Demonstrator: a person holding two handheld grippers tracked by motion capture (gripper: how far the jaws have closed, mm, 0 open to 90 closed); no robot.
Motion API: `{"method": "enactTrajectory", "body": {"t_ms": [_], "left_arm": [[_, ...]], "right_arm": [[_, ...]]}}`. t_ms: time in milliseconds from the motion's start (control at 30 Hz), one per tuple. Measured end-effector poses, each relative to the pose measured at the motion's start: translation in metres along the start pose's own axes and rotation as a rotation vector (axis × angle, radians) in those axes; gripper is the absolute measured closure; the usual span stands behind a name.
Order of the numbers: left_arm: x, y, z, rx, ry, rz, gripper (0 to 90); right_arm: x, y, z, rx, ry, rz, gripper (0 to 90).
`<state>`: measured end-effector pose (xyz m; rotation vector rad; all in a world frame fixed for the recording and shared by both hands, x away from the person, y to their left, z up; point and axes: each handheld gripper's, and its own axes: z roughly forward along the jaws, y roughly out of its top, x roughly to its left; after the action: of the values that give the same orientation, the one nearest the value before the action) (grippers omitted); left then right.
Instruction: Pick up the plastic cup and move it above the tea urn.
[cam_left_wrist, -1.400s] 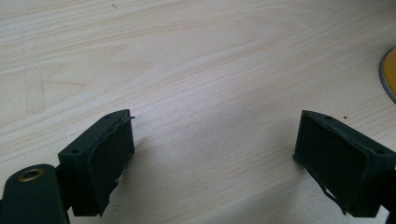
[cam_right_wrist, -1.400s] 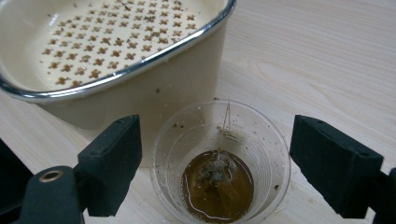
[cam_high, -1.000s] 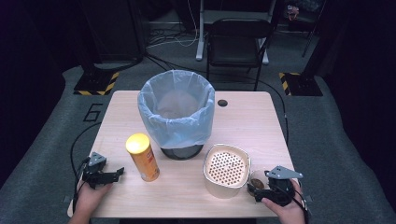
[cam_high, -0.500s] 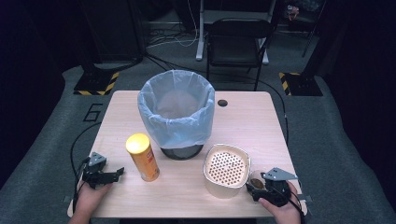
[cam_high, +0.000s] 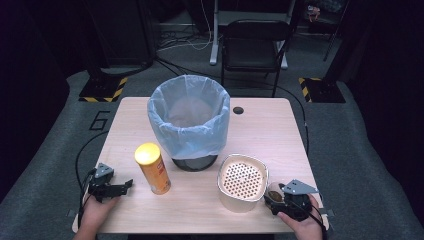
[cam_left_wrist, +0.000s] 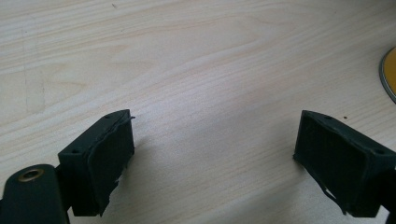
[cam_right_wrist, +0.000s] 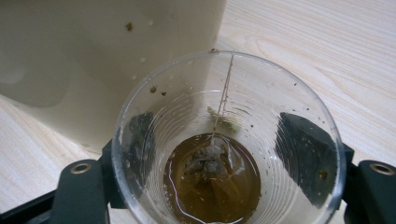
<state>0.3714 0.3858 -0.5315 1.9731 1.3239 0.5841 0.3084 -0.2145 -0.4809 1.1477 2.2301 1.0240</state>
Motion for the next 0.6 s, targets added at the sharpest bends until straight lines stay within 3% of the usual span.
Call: {"method": "enactTrajectory", "body": {"t_ms": [133,367,500,600], "left_arm": [[0.000,0.000,0.000,0.000,0.000,0.000,11.7],[0.000,0.000,0.000,0.000,0.000,0.000,11.7],[0.000,0.000,0.000,0.001,0.001,-0.001,11.7],[0.000,0.000,0.000,0.001,0.001,-0.001,11.7]], "right_arm": [[0.000,0.001,0.000,-0.002,0.001,-0.023,31.0],[-0.003,0.003,-0.001,0.006,0.000,-0.017,31.8],[-0.009,0.006,-0.008,0.000,0.001,-0.033,31.9],[-0.014,0.010,-0.014,-0.003,0.002,-0.017,32.2]]}}
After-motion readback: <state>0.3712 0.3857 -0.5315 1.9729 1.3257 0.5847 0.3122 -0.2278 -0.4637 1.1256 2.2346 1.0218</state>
